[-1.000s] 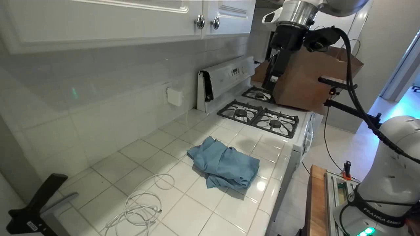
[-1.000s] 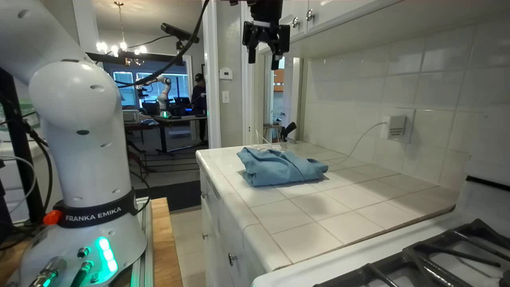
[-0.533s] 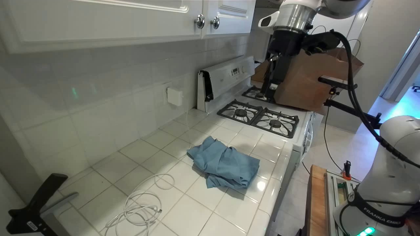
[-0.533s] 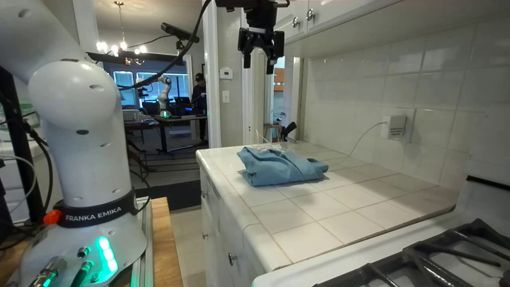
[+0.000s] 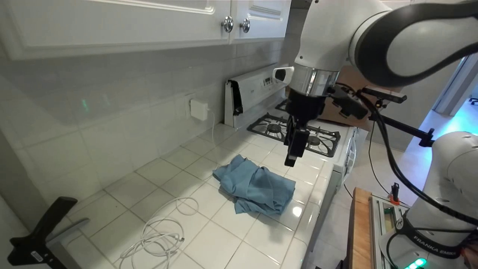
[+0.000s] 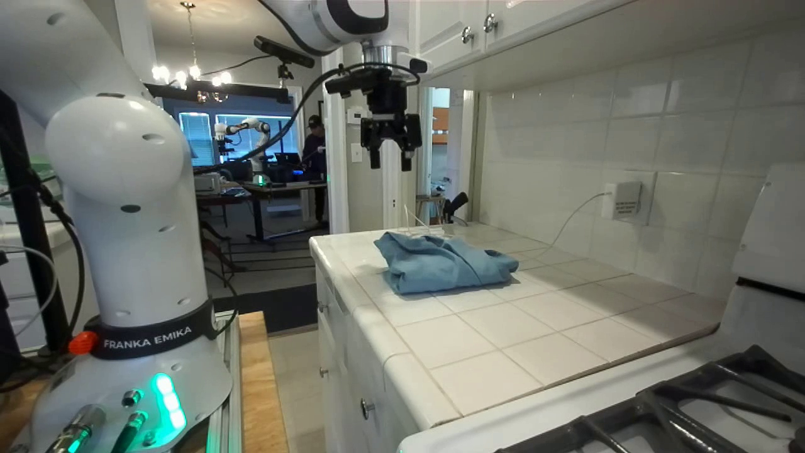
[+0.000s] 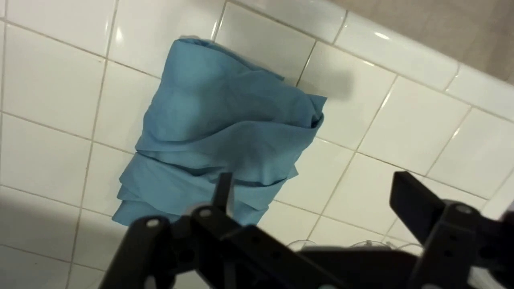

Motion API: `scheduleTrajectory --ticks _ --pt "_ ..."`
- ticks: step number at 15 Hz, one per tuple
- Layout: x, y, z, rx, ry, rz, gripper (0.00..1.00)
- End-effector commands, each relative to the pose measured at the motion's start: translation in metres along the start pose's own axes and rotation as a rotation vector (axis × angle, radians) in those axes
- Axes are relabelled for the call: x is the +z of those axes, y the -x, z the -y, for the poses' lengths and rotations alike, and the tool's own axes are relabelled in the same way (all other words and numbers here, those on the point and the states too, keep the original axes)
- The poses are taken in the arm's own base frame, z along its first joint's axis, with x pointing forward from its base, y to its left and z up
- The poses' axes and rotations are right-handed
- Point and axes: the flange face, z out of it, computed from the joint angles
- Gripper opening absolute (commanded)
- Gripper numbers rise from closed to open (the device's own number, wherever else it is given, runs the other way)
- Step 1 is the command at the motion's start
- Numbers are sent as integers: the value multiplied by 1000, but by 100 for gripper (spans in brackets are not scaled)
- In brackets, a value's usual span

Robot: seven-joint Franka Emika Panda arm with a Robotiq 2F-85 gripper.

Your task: Unfold the blue towel

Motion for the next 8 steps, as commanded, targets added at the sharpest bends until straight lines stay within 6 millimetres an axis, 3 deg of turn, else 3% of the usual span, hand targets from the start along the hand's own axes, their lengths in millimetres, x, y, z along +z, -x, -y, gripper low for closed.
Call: scheduleTrajectory --ticks 1,2,3,5,8 --pt "39 -4 4 86 106 -42 100" --pt "48 -6 6 96 91 -84 100" --pt "34 -4 6 64 71 -42 100" --pt "47 -5 6 81 70 -64 100" --pt "49 -6 6 86 69 -66 100"
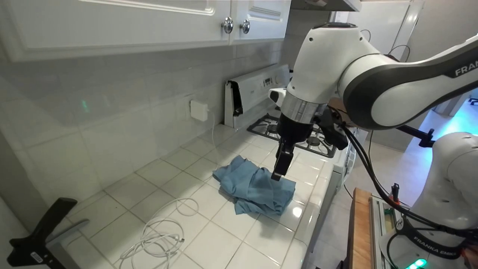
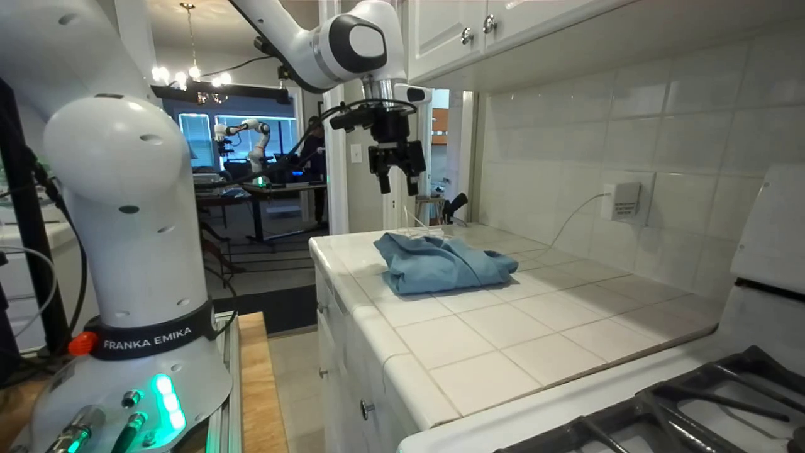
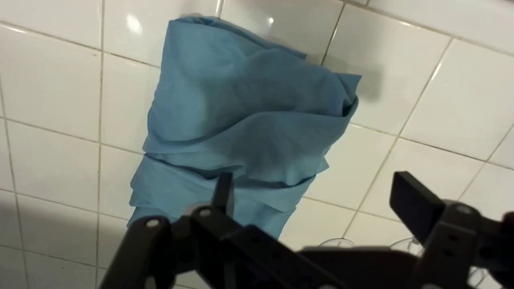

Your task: Unfold the blue towel

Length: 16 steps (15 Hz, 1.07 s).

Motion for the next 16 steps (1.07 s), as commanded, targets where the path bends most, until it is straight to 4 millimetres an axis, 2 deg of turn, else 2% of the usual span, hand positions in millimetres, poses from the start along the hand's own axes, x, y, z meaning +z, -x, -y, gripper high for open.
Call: scheduleTrajectory --ticks 1,6,11,12,14,16 --pt "8 1 1 7 18 15 100" --pt "49 1 31 -3 23 104 100" --pt "80 -4 49 -11 164 137 100" --pt "85 -5 51 -16 193 144 94" --pt "95 -7 55 -22 225 154 68" --pt "104 -9 59 -34 243 158 52"
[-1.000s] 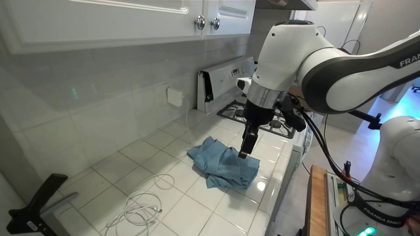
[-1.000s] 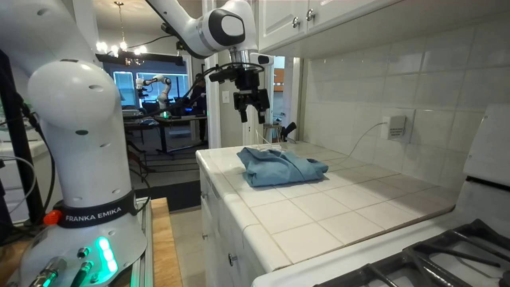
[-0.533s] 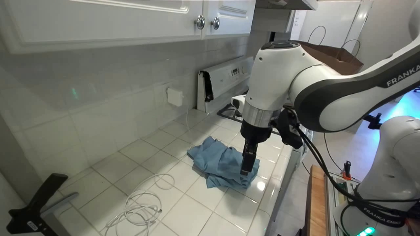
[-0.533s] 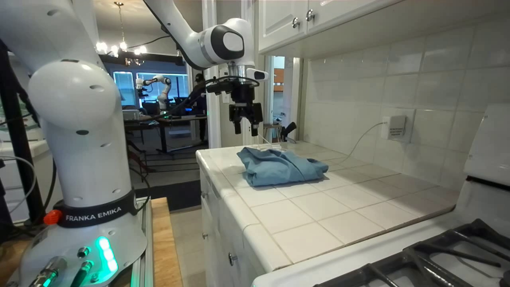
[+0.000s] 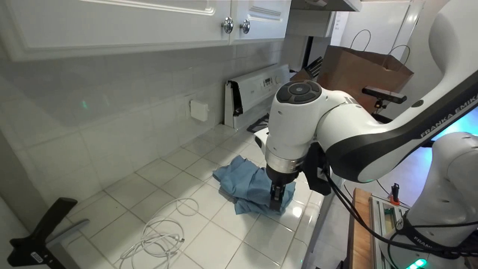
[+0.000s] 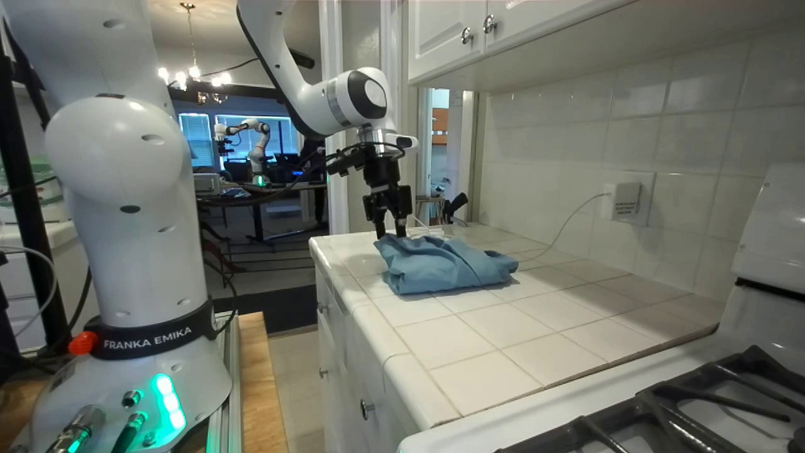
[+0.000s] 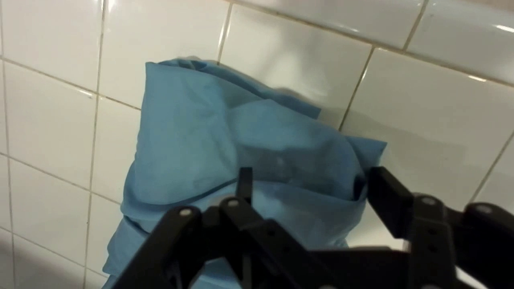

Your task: Unfold the blue towel

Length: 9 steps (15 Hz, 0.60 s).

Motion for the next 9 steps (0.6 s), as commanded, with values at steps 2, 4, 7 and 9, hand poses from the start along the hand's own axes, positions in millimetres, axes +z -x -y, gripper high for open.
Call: scheduleTrajectory --ticks 2,4,7,9 --pt "15 -16 15 -16 49 11 38" --pt "20 -20 19 -30 55 11 24" --pt "22 -25 23 -46 45 13 3" --pt "21 -26 22 -48 21 16 0"
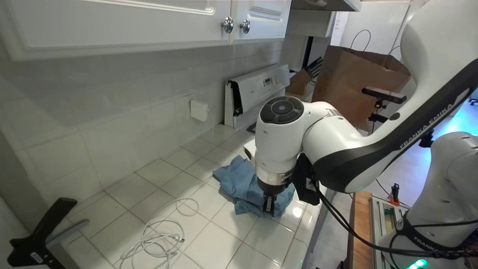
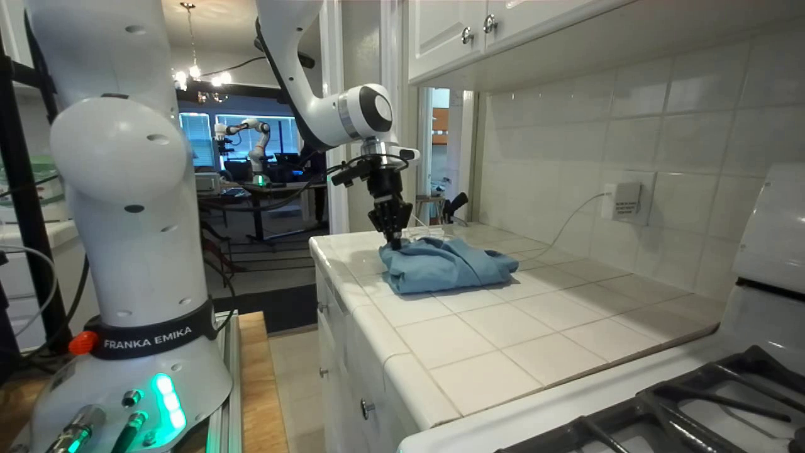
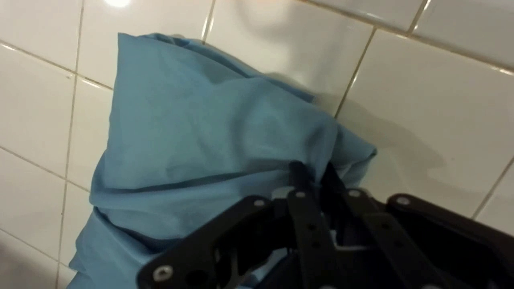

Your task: Unfold the blue towel

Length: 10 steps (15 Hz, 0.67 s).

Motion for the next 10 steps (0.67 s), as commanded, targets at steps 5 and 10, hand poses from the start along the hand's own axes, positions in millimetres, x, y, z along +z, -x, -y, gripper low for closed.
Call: scheduleTrajectory --ticks 5,10 --pt "-33 8 -29 -41 -182 -98 1" --pt "-73 50 -86 28 -427 -248 1"
